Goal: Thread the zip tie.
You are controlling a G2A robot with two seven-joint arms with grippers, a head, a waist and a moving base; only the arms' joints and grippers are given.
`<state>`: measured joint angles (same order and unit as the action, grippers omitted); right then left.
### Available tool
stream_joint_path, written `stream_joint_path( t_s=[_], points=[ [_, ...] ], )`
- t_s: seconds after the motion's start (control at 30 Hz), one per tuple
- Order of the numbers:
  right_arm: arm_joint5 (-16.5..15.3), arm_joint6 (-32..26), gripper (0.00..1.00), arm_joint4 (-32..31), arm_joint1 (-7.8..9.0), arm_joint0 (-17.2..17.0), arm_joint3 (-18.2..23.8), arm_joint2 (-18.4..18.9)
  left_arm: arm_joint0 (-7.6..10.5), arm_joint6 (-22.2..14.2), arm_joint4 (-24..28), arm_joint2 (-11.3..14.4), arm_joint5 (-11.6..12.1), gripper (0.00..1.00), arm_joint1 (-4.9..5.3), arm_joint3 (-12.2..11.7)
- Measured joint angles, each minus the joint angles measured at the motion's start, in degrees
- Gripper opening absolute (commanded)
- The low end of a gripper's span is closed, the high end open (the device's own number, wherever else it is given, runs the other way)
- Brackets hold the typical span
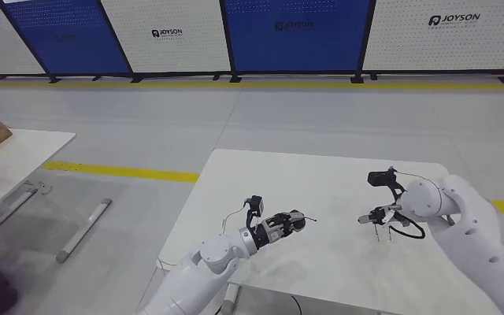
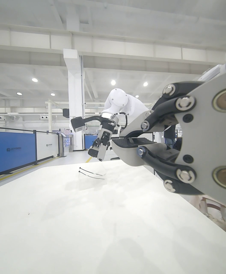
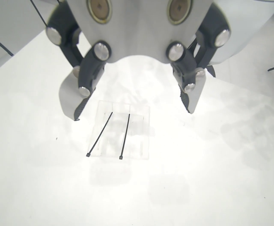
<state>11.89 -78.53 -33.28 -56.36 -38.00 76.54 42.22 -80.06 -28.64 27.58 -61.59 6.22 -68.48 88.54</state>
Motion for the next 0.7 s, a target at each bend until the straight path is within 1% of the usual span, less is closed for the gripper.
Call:
stream_joint_path(
  t_s=[0.1,0.17,0.2,0.23,0.3,0.43,0.7],
  points=[
    [-0.2,-0.4,0.41,0.0,0.08,-0.2,0.0,0.6,0.00,0.0,0.0,0.0,0.0,0.00,0.00,0.0],
    [-0.3,-0.8,0.45,0.0,0.11,-0.3,-0.1,1.0,0.00,0.0,0.0,0.0,0.0,0.00,0.00,0.0],
    [-0.2,-1.0,0.40,0.0,0.11,-0.3,-0.2,1.1,0.00,0.0,0.0,0.0,0.0,0.00,0.00,0.0],
    [-0.2,-1.1,0.41,0.0,0.07,-0.3,-0.5,1.1,0.00,0.0,0.0,0.0,0.0,0.00,0.00,0.0],
    [0.0,-1.1,0.34,0.1,-0.08,-0.2,-1.0,0.7,0.00,0.0,0.0,0.0,0.0,0.00,0.00,0.0],
    [0.4,-1.1,0.37,0.3,-0.61,0.8,-3.0,-0.7,0.00,0.0,0.0,0.0,0.0,0.00,0.00,0.0],
    [0.6,-1.1,0.35,1.5,-1.75,3.3,-7.1,-3.6,0.00,0.0,0.0,0.0,0.0,0.00,0.00,0.0]
  ],
)
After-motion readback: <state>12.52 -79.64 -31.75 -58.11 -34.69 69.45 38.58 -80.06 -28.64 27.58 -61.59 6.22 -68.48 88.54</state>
